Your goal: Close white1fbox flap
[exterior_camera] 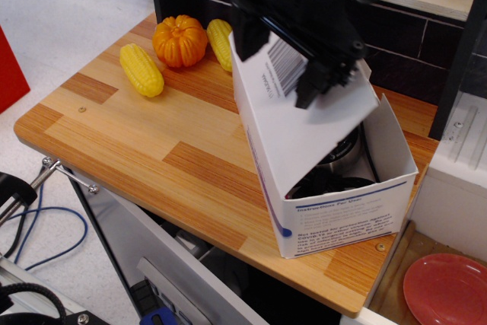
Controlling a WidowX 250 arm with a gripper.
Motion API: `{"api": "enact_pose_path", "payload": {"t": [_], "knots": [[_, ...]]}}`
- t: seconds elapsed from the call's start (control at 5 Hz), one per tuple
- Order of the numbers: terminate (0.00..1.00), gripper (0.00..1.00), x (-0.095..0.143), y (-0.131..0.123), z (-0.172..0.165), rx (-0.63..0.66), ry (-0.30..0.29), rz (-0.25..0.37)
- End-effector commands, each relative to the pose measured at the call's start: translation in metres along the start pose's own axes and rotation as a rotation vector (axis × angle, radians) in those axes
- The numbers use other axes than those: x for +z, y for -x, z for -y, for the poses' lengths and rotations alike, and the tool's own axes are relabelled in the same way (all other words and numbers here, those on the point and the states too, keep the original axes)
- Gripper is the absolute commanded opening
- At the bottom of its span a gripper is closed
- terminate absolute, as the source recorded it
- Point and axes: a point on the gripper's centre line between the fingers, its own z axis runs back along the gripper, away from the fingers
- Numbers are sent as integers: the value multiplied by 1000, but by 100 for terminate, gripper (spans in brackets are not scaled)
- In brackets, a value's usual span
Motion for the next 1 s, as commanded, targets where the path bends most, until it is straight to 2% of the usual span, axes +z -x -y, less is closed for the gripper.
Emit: {"api": "enact_pose_path", "payload": {"t": [0.0, 0.4, 0.8], "knots": [[0, 100, -16, -17, 20, 44, 32, 47], [0, 100, -37, -19, 35, 68, 87, 29], [0, 100, -41, -18, 40, 58, 90, 24]]}}
